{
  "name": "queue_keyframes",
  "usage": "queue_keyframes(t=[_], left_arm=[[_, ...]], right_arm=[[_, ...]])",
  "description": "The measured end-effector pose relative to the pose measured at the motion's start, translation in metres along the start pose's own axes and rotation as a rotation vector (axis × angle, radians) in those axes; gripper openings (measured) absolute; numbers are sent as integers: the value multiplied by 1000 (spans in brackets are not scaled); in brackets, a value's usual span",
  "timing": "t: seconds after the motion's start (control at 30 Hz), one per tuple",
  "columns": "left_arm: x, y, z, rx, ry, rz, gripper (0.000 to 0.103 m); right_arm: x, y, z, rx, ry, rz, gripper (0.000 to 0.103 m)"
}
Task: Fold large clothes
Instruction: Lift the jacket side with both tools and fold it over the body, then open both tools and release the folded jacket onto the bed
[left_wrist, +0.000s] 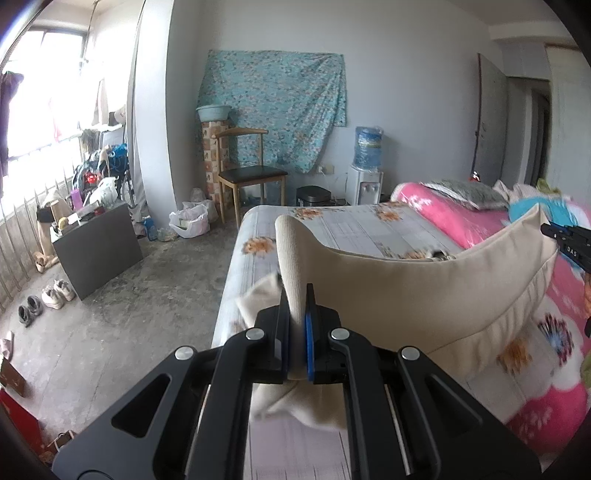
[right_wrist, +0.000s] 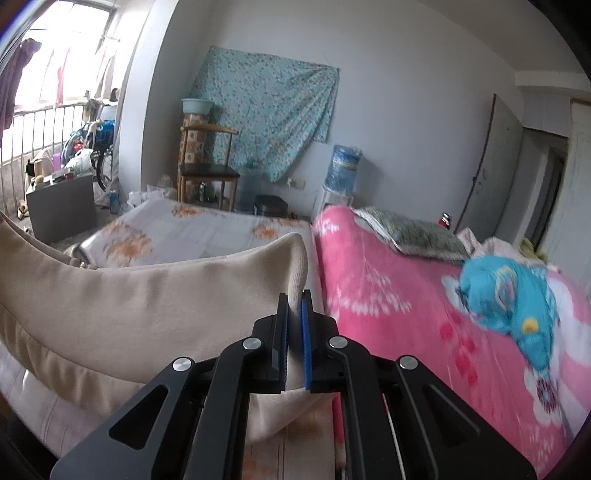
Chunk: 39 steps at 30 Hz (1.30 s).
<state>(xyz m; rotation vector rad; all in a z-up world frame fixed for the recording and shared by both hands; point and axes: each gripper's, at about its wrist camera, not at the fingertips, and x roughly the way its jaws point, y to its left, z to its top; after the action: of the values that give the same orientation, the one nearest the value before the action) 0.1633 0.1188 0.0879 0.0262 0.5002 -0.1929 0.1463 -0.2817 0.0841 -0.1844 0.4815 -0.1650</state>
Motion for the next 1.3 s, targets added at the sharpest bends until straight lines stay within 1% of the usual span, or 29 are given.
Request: queue_keyframes(t=[0.07,0.13,0.17,0.2,0.23,0.27,0.3,0.33,0.37,0.43,0.5,0.57,0.6,0.67,0.73,0.77,0.8,0.83,0.87,0.93,0.97,1.0,1.03,1.1,1.13,1.17,1.23,1.27,1.3], left_arm=[[33,6,15,-18,22,-1,6],[76,21,29,-55,80,-9,6],[94,22,33,-63,105,-13,6],[121,31,35,-80,152,-14,7],[141,34,34,-107,185,-6,8],[156,37,30,-127,214,4,12],[182,42,24,-136,267,29,13],[198,45,18,-133,302,61,17],[216,51,10,-135,339,104,21],[234,68,-6,-158,389,153,21],[224,84,-12,-216,364,138,22],[203,91,-15,-250,321,99,26],[191,91,-17,-261,301,58,26],[171,83,-23,-265,289,-18,26],[158,70,-34,-261,320,-132,27],[154,61,-42,-266,345,-179,27],[155,54,-47,-268,374,-204,28],[156,51,-56,-272,408,-213,29],[157,48,-64,-272,432,-202,30],[163,53,-83,-267,478,-121,31],[160,57,-87,-282,464,-125,31],[153,64,-88,-312,449,-116,31],[150,68,-87,-324,444,-109,29],[137,72,-86,-330,416,-91,30],[129,70,-85,-317,398,-65,34],[119,67,-83,-297,380,-45,38],[102,53,-80,-271,356,-45,43],[93,48,-78,-260,343,-52,51],[81,36,-77,-244,329,-59,56]], right_arm=[[34,1,16,-4,14,9,6],[69,3,26,5,43,28,6],[94,7,29,4,70,35,6],[113,10,30,7,91,41,6],[140,15,28,10,137,54,7],[160,19,24,3,177,52,8],[178,22,19,-3,217,49,9],[203,26,9,-11,287,47,20],[215,28,2,-15,324,44,26],[228,27,-12,-17,370,30,27],[219,25,-18,-6,352,37,27],[196,19,-20,7,319,47,28],[189,16,-21,13,310,62,28],[164,12,-23,40,291,141,28],[145,11,-32,56,310,230,28],[138,14,-38,56,323,246,28],[131,16,-47,51,341,259,28],[127,17,-60,44,368,264,28],[127,16,-69,44,390,255,28],[130,7,-95,69,462,205,28],[129,-3,-106,103,476,186,28],[124,-9,-111,143,474,196,28],[114,-21,-115,219,458,216,28],[100,-29,-116,262,451,187,29],[92,-31,-117,260,453,150,31],[82,-31,-119,258,454,123,31],[67,-29,-121,265,454,119,31],[55,-25,-121,264,444,114,32],[45,-21,-119,262,430,110,34]])
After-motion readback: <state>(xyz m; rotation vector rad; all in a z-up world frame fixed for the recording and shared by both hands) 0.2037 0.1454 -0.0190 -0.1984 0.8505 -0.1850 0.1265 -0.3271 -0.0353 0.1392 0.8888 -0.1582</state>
